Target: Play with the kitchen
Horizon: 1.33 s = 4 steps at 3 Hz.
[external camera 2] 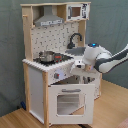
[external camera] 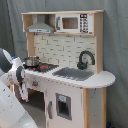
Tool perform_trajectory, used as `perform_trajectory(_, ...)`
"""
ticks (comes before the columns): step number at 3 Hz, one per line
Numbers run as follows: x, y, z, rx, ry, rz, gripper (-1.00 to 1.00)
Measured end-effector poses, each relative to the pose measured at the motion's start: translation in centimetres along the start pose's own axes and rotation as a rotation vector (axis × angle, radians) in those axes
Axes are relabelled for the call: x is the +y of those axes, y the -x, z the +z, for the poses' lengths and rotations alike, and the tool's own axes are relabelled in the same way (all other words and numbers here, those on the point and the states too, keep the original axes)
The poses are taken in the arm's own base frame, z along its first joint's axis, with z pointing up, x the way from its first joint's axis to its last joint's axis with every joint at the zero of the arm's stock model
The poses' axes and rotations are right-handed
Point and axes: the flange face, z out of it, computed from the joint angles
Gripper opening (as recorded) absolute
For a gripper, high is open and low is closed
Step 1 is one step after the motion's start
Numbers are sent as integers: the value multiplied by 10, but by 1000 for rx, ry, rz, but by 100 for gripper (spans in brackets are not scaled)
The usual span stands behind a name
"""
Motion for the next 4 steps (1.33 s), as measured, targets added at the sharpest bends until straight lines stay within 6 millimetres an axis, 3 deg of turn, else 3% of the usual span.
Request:
perform_trajectory(3, 3, 5, 32, 28, -105, -156, 100)
perform_trajectory(4, 3, 5, 33, 27, -106, -159, -100)
